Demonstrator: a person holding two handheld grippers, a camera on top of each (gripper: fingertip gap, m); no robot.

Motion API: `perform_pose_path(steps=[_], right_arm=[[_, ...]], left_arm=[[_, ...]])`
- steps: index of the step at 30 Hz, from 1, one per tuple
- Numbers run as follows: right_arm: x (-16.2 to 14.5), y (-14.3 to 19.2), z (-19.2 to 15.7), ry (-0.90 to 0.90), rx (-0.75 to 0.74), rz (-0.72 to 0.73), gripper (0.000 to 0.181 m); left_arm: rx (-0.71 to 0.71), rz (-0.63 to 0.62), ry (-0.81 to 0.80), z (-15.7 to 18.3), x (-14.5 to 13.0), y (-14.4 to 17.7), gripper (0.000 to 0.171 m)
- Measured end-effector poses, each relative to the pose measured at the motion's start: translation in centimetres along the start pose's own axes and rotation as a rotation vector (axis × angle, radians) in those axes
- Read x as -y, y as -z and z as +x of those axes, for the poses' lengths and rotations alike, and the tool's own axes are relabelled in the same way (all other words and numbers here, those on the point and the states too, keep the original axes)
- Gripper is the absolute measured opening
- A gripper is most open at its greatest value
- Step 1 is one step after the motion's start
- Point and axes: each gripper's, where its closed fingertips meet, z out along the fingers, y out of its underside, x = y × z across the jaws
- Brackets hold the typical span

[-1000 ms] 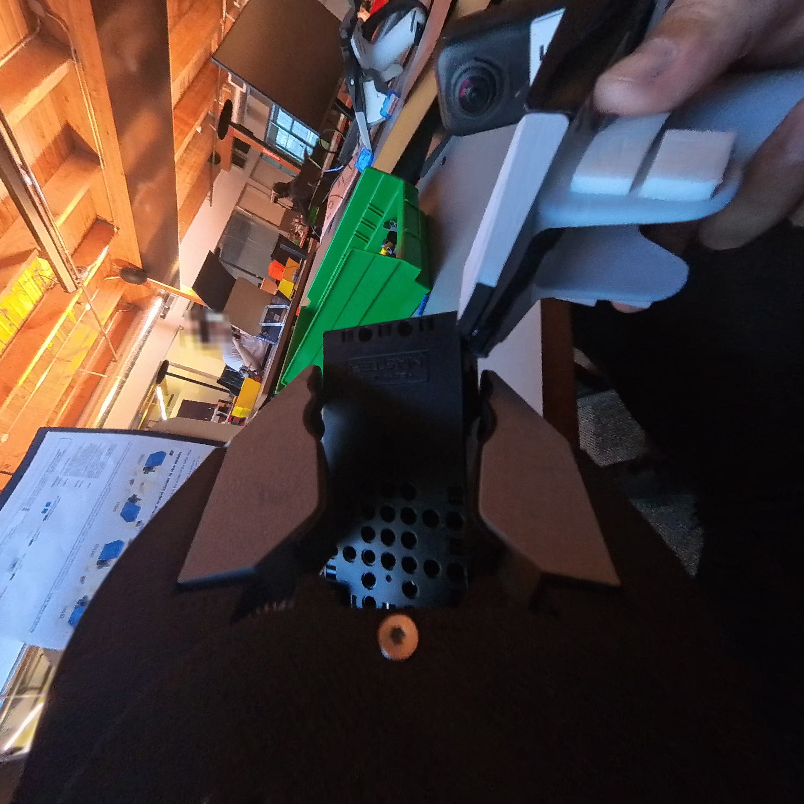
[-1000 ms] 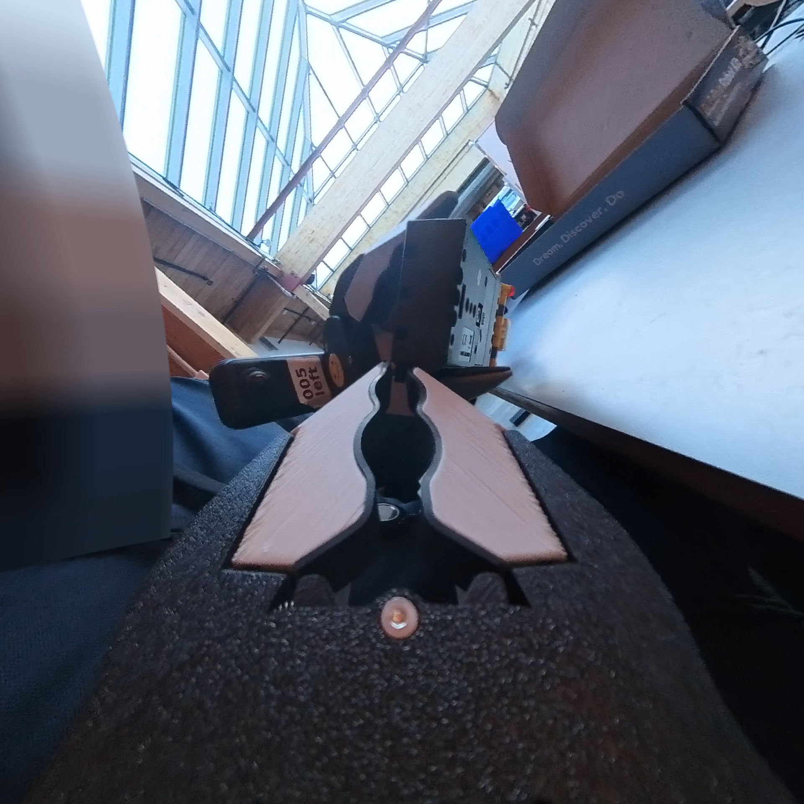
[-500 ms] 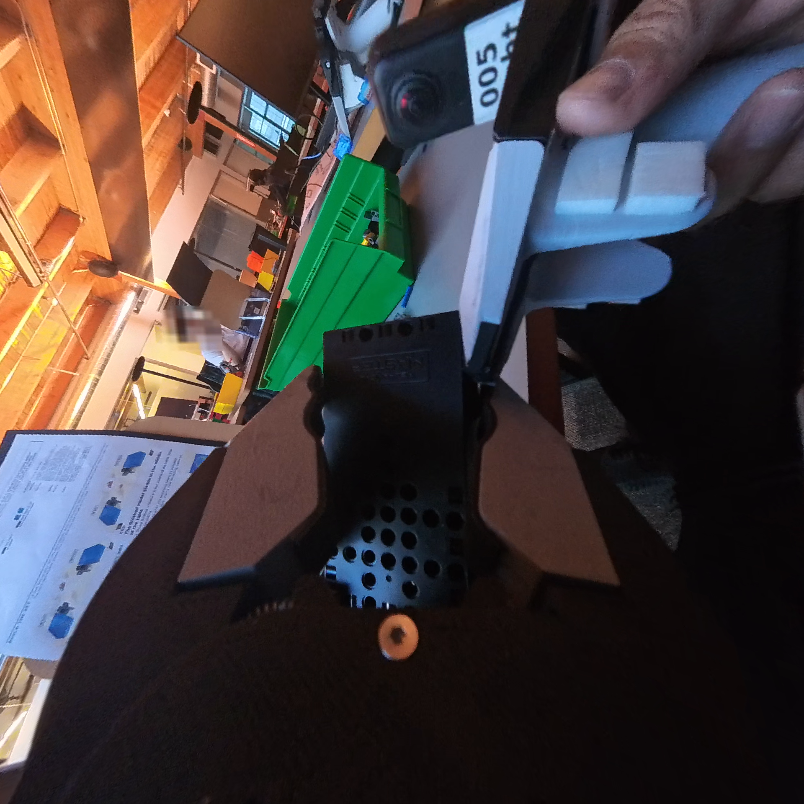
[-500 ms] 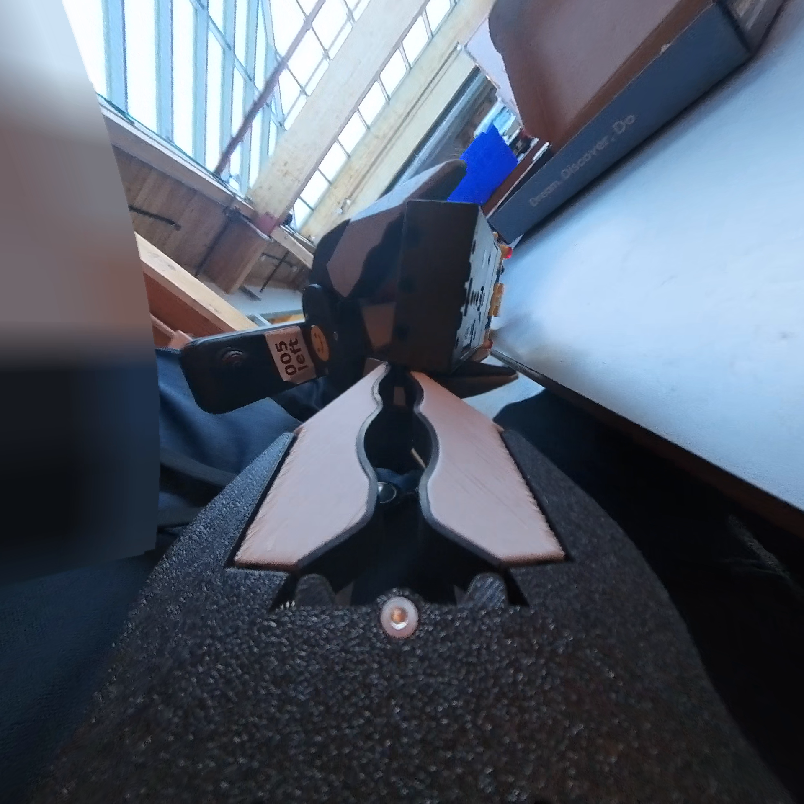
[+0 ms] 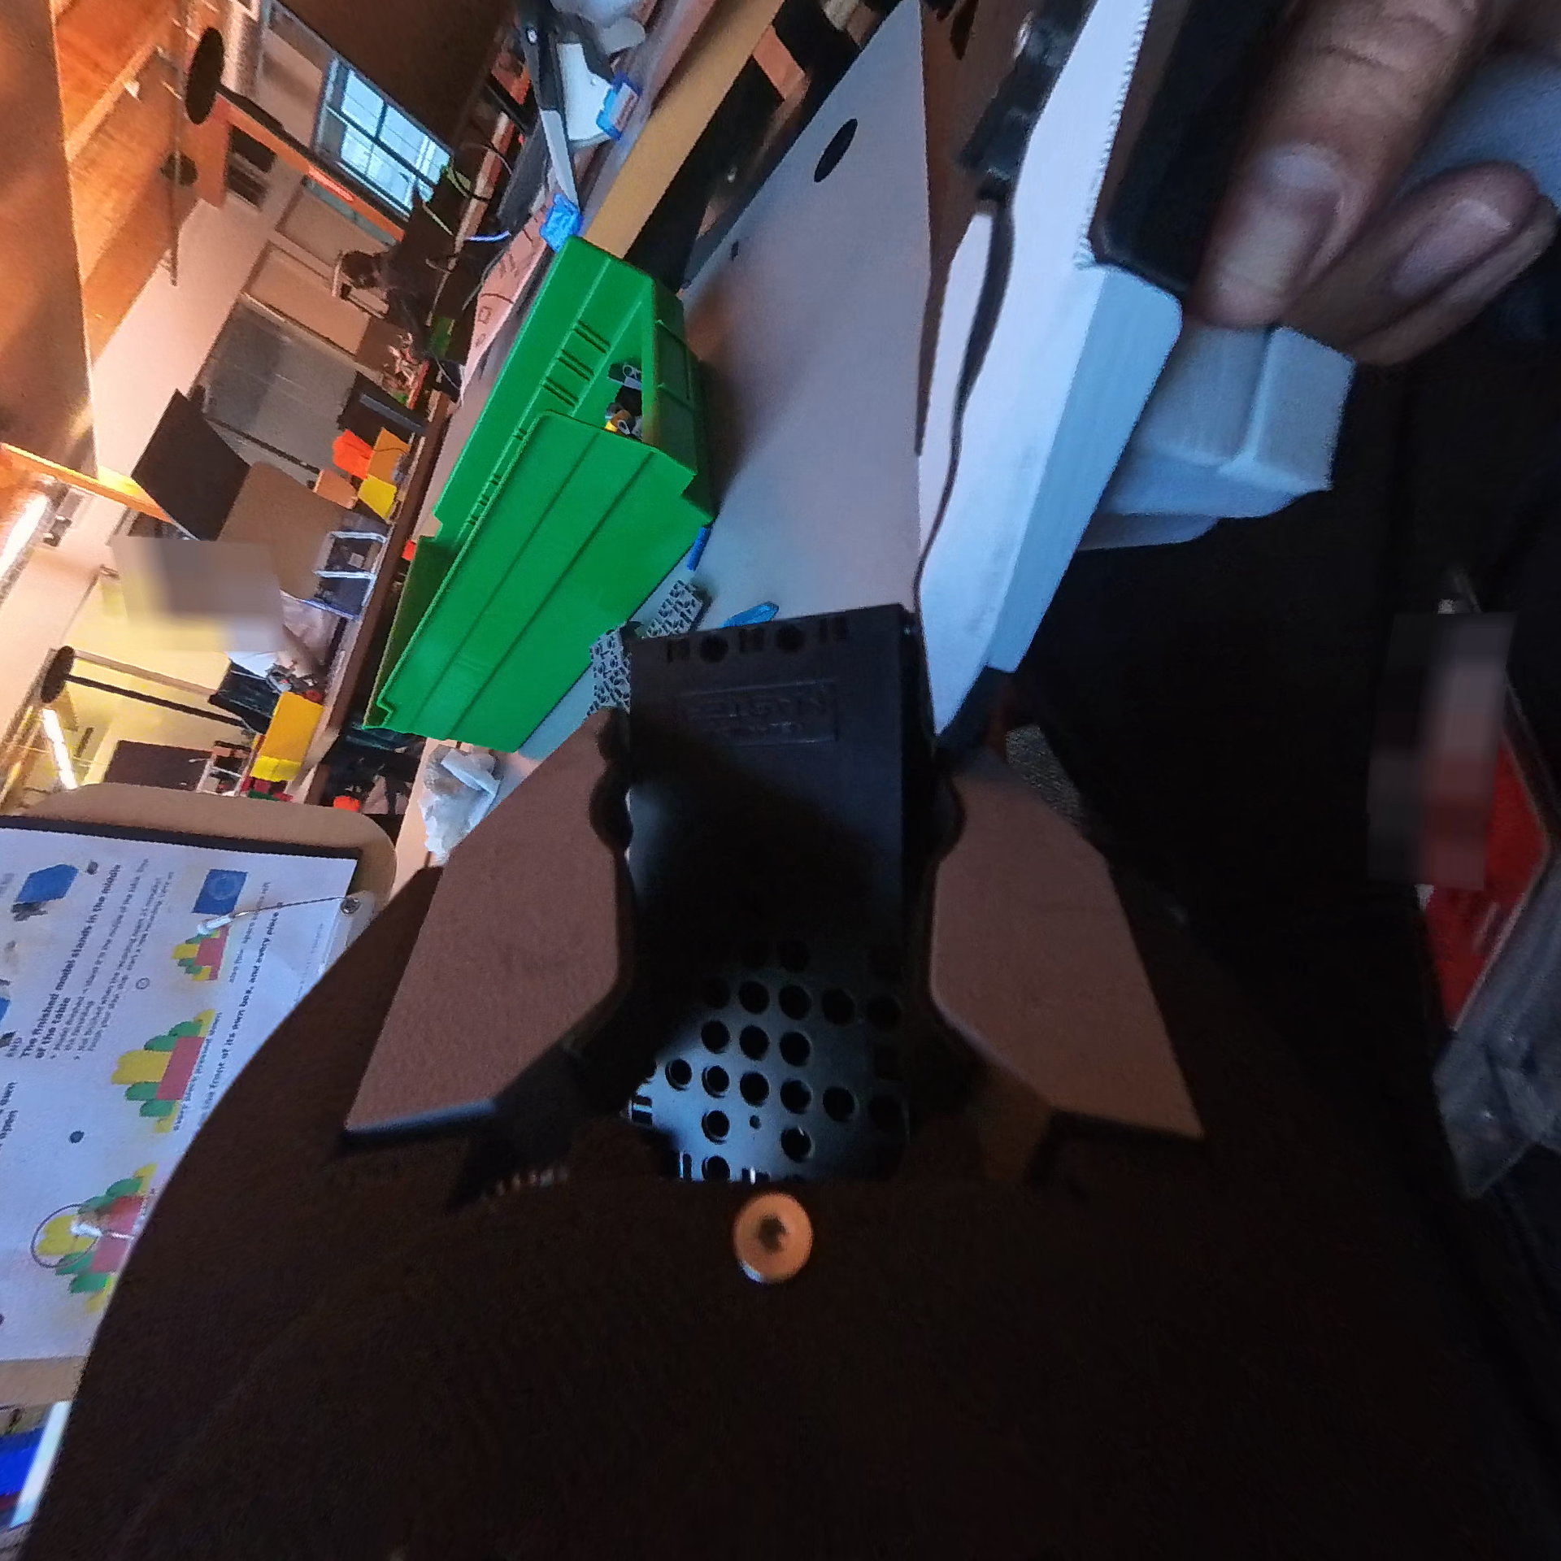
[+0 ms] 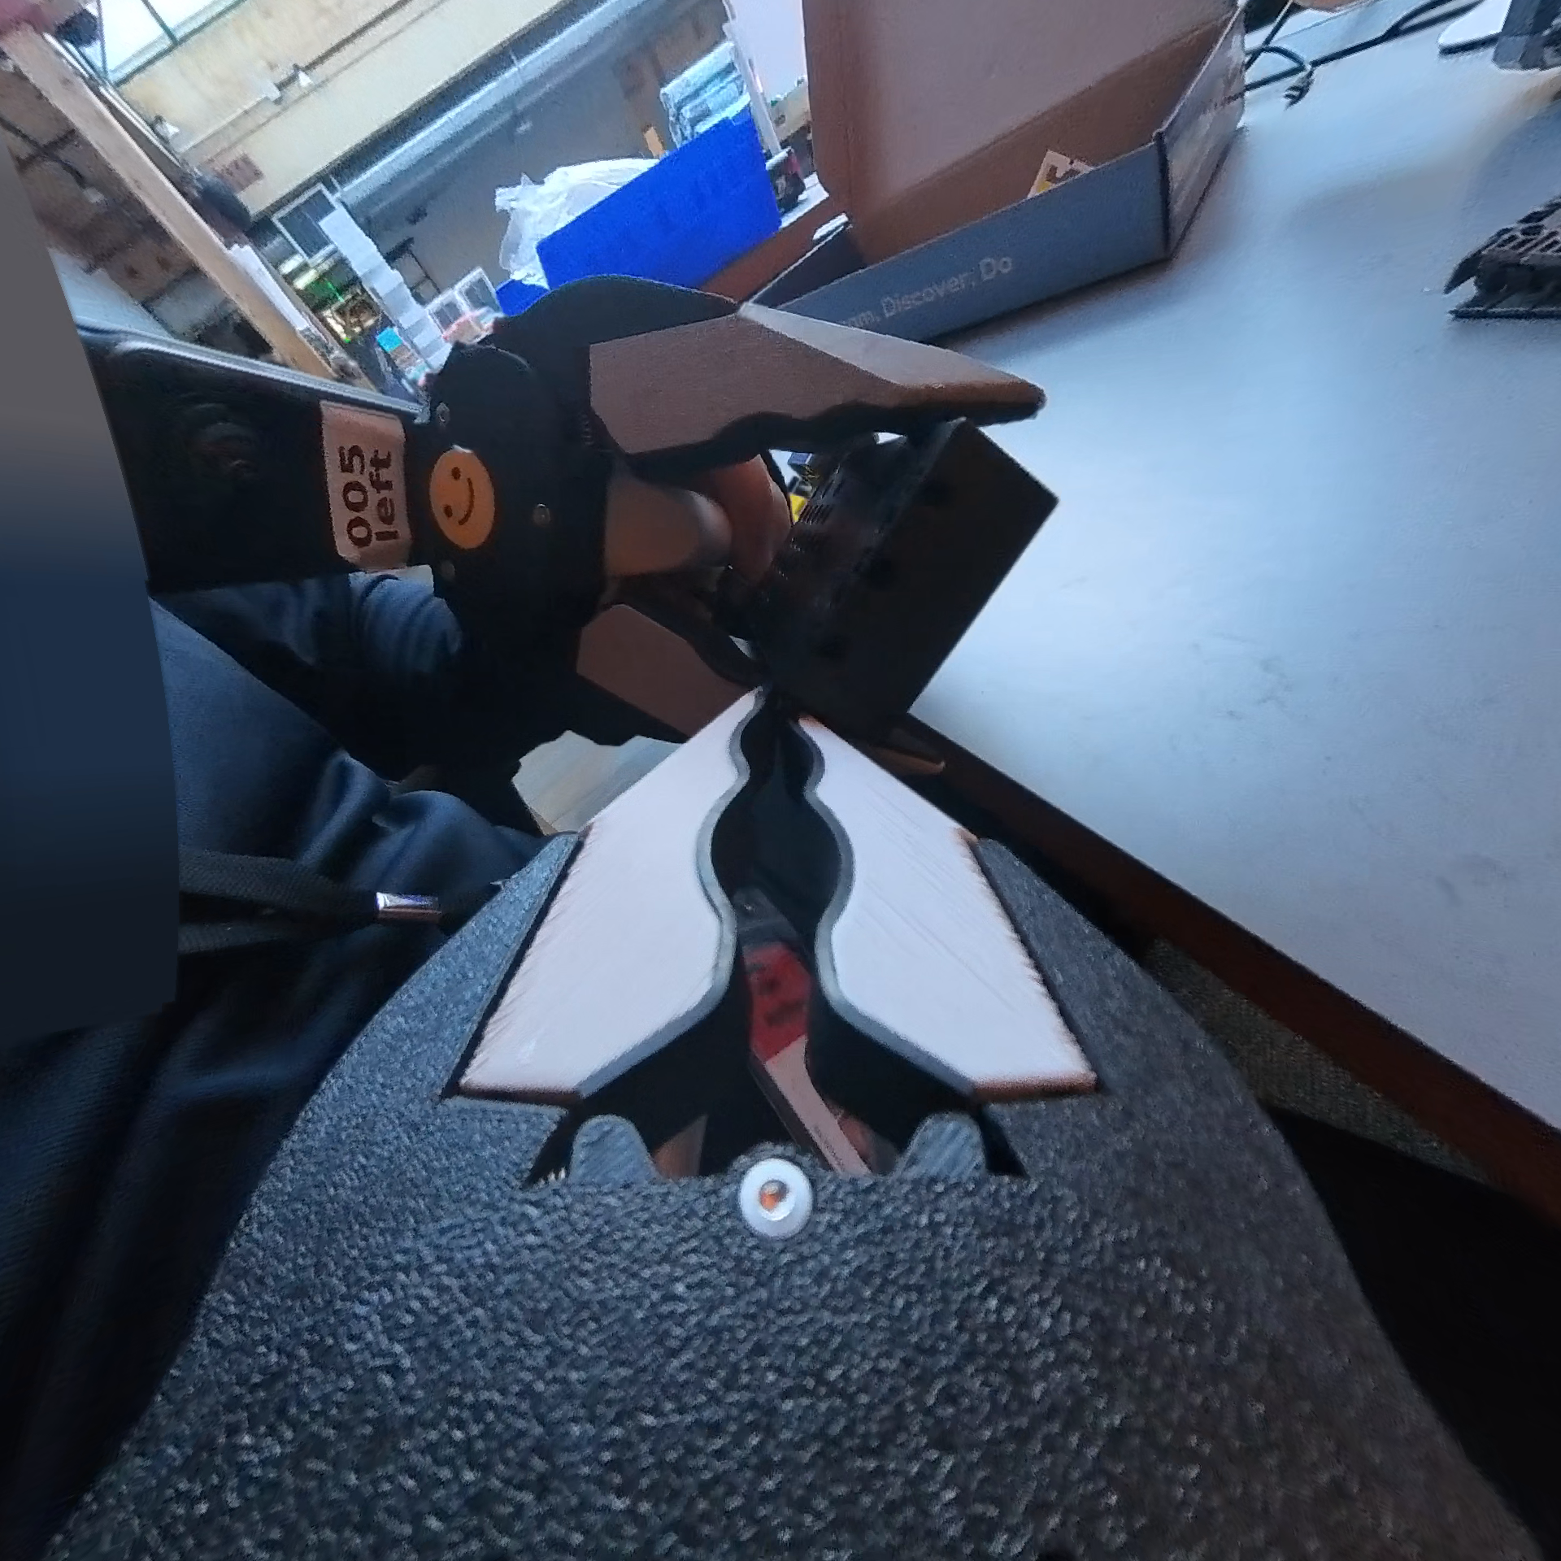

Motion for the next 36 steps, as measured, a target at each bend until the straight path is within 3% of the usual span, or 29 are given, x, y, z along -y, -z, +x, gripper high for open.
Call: perform_pose_path(steps=[18, 23, 25, 27, 29, 32, 36], right_arm=[[-0.6, 0.3, 1.0, 0.146, -0.127, -0.025, 0.000], [0.1, 0.5, 0.3, 0.329, -0.200, -0.056, 0.000], [-0.4, 0.1, -1.4, 0.387, -0.161, -0.075, 0.000], [-1.5, -0.2, -0.8, 0.433, -0.213, -0.121, 0.000], [-1.7, 0.2, 1.3, 0.284, -0.226, -0.123, 0.000], [-0.8, 1.0, 3.2, 0.167, -0.246, -0.073, 0.000], [0.8, 1.0, 3.3, 0.368, -0.346, -0.066, 0.011]], left_arm=[[0.017, -0.032, -0.035, 0.2, -0.1, -0.3, 0.070], [-0.060, 0.015, 0.130, 0.1, 0.1, -0.2, 0.069], [0.079, -0.185, 0.120, -2.9, -4.8, -0.9, 0.070], [-0.064, -0.141, 0.350, -2.8, -6.3, -0.8, 0.070], [-0.110, -0.040, 0.457, -3.4, -5.0, -0.1, 0.070], [-0.102, -0.055, 0.369, -2.9, -4.5, -0.1, 0.071], [-0.215, -0.118, 0.278, 0.2, -4.7, -1.1, 0.071]])
